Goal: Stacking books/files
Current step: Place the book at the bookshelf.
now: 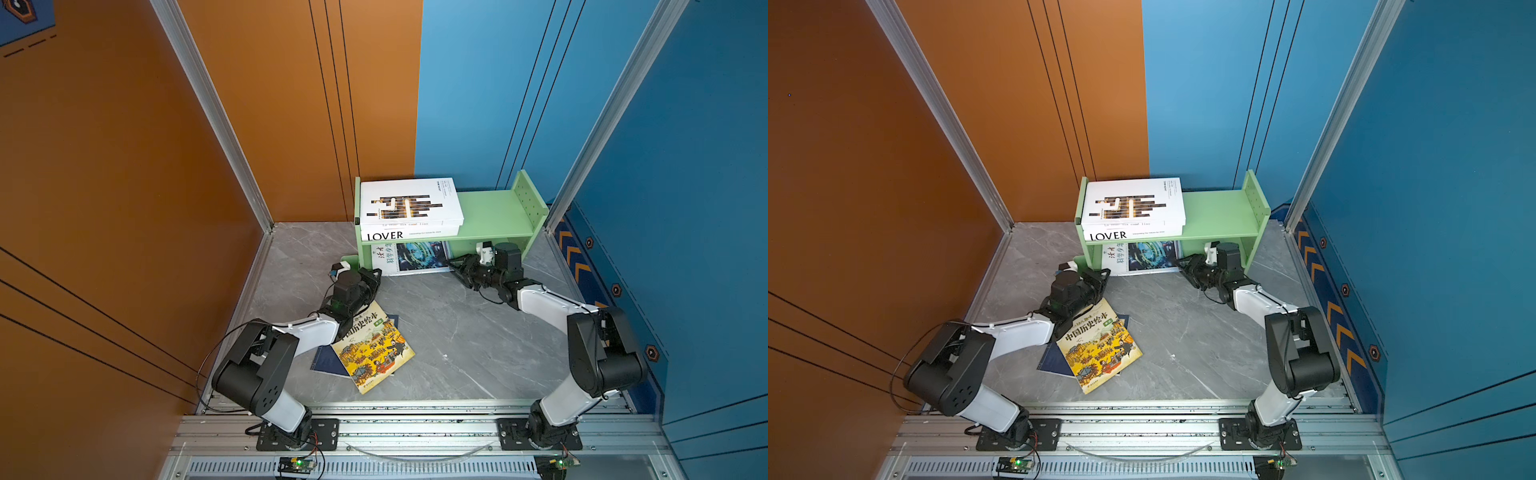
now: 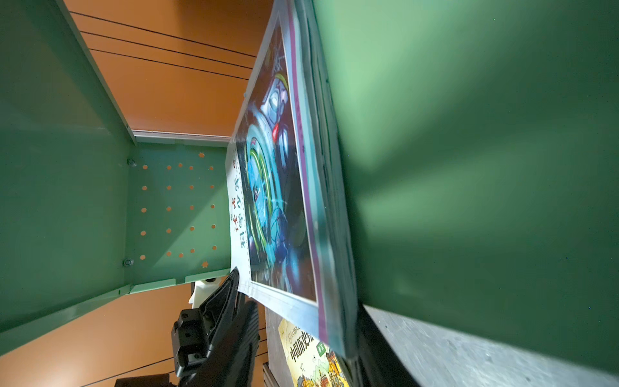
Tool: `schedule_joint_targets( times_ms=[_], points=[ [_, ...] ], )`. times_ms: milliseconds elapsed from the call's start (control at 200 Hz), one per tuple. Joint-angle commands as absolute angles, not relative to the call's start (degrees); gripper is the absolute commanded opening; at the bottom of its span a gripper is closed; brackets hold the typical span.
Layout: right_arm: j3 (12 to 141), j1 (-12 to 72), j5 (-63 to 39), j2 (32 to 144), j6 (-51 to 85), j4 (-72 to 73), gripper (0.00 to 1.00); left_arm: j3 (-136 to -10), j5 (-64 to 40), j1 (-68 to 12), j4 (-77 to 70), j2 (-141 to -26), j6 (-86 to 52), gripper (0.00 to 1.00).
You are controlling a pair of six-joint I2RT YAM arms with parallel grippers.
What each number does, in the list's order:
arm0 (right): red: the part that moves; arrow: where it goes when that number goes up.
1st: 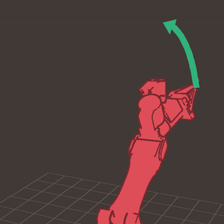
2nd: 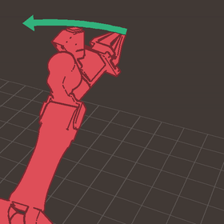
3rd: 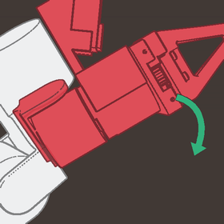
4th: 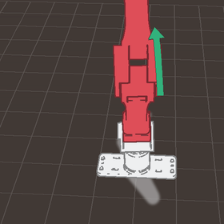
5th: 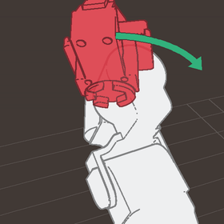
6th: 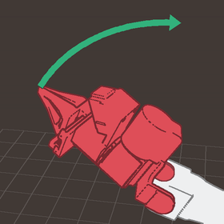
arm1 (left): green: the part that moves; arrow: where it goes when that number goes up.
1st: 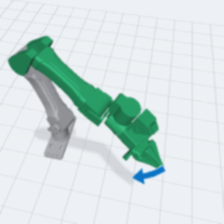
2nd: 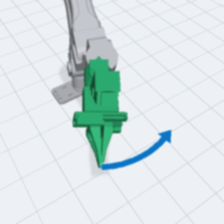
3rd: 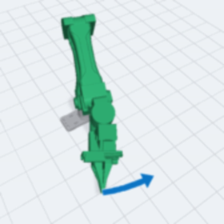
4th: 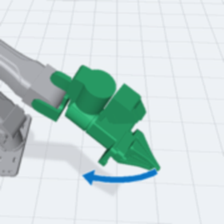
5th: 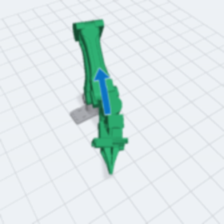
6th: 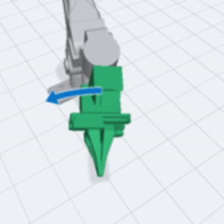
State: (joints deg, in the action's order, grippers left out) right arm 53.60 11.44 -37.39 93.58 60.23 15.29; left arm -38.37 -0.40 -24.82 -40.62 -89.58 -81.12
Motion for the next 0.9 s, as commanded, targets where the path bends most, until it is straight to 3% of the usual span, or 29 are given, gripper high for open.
schedule_joint_targets(
  times_ms=[0, 716, 896],
  points=[
    [51.66, 10.29, -34.08, 91.75, 57.64, 8.96, 0.48, -39.91, 1.14, -24.54, -41.31, -90.54, -81.2, 0.0],
    [52.82, 11.43, -33.72, 92.18, 57.38, 9.62, 0.36, -39.51, 2.02, -24.52, -41.82, -90.14, -82.0, 0.0],
    [52.99, 11.43, -33.57, 92.21, 57.44, 9.79, 0.35, -38.96, 2.01, -24.42, -41.84, -89.52, -82.44, 0.25]
  ],
)
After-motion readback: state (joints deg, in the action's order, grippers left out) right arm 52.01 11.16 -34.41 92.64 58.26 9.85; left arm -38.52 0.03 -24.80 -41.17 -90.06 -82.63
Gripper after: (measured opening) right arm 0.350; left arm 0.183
